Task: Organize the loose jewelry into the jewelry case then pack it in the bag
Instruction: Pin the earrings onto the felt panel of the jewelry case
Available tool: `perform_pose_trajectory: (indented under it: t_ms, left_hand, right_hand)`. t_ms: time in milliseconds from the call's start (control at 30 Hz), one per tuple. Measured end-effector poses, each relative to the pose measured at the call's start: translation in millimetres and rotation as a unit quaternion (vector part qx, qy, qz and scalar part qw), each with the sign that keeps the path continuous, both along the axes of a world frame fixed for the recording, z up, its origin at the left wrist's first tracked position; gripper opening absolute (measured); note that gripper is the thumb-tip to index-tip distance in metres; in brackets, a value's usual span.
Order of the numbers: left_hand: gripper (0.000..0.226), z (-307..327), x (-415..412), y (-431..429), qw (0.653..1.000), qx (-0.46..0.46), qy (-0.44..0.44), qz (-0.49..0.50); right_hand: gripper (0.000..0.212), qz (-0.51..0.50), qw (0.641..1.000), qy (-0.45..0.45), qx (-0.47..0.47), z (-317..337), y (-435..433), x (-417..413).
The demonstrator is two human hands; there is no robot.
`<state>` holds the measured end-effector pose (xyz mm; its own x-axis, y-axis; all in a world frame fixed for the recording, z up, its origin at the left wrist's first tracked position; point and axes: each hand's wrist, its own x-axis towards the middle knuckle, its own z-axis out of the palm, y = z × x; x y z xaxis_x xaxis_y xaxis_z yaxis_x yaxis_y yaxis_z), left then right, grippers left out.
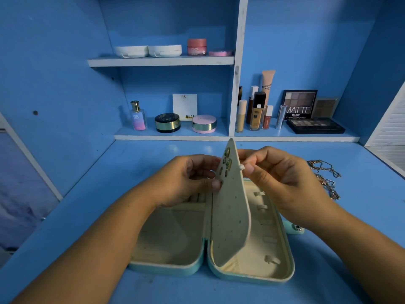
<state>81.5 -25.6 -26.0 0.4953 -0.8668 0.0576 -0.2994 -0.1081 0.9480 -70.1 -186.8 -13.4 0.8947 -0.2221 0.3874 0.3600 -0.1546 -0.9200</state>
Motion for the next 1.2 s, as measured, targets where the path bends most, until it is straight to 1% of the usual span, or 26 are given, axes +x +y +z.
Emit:
perform_pose_trajectory:
  t_ms: [100,200,300,367,533,767,933,1033,1200]
  left_hand:
    - [0.049,1,2,2,1.000,0.001,-0.002,0.000]
    - [0.052,1,1,3,1.000,-0.002,0.003,0.000]
    - [0.046,0,3,3,1.000,-0.001,-0.001,0.009]
    - [0.050,-1,3,3,1.000,-0.001,0.004,0.002]
    - [0.054,-2,4,3,1.000,-0.003,0.028,0.005]
    - [0.055,2,1,2,1.000,-0.002,0.011,0.005]
    - [0.046,2,0,2,1.000,-0.004,0.011,0.006]
    - [0.051,2,-1,2,1.000,-0.011,0.015,0.010]
    - [0.053,2,-1,3,1.000,-0.009,0.006,0.012]
  right_hand:
    - [0.014,-0.042,0.999,0.014,-0.014,-2,2,2]
    - [0.011,-0.087,0.991,0.091,-0.035,-5,4,5]
    - [0.011,-0.067,0.987,0.143,-0.023,-9,9,7]
    - [0.013,-0.058,0.986,0.153,-0.009,-12,13,8]
    - [0.015,-0.026,0.988,0.148,0.016,-16,17,10]
    - [0.021,-0.013,0.990,0.141,0.019,-18,16,10]
    - [0.018,-0.052,0.989,0.131,-0.038,-21,18,10]
    - [0.012,-0.085,0.988,0.111,-0.071,-23,22,11]
    - [0.012,-0.114,0.982,0.095,-0.116,-23,27,9]
